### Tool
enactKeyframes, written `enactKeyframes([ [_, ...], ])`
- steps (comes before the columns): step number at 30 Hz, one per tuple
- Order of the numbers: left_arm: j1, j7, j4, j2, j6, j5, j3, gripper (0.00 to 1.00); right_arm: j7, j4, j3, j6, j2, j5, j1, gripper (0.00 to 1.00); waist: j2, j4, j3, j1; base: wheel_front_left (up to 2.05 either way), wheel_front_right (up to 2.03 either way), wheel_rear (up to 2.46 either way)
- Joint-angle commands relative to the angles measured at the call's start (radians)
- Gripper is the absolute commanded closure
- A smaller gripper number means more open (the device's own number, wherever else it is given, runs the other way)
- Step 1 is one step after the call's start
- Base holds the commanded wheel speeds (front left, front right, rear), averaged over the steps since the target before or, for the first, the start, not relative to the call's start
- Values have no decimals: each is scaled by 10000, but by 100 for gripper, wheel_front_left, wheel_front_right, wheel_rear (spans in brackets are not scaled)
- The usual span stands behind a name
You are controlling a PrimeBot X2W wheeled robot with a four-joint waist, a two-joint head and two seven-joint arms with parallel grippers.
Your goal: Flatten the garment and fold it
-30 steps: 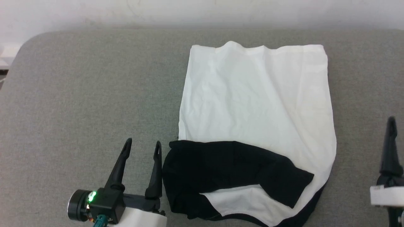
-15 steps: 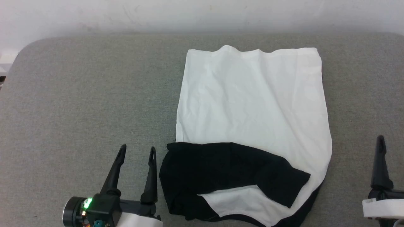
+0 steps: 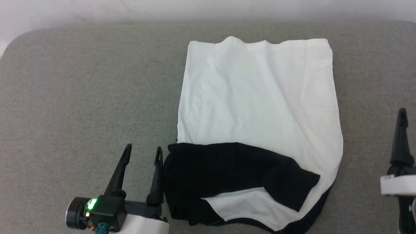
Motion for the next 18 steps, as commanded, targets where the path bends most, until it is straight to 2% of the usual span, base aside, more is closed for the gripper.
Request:
enactKeyframes([
  [1, -197, -47, 0, -34, -3, 62, -28, 0, 264, -125, -103, -7, 25, -72, -369, 0, 0, -42, 178, -1, 0, 0, 0],
  [8, -496, -47, -123, 14, -66, 161, -41, 0, 2089, -486, -142, -7, 24, -166, -1720, 0, 0, -93, 795, -1, 0, 0, 0],
  [13, -816, -47, -317, 78, -101, 248, -51, 0, 3422, -140, -129, -7, -586, 142, -2823, 0, 0, -96, 1283, -1, 0, 0, 0],
  [18, -1012, -47, -410, 108, -114, 307, -100, 0, 4126, 329, -150, -7, -1045, 488, -3692, 0, 0, -114, 1560, -1, 0, 0, 0],
])
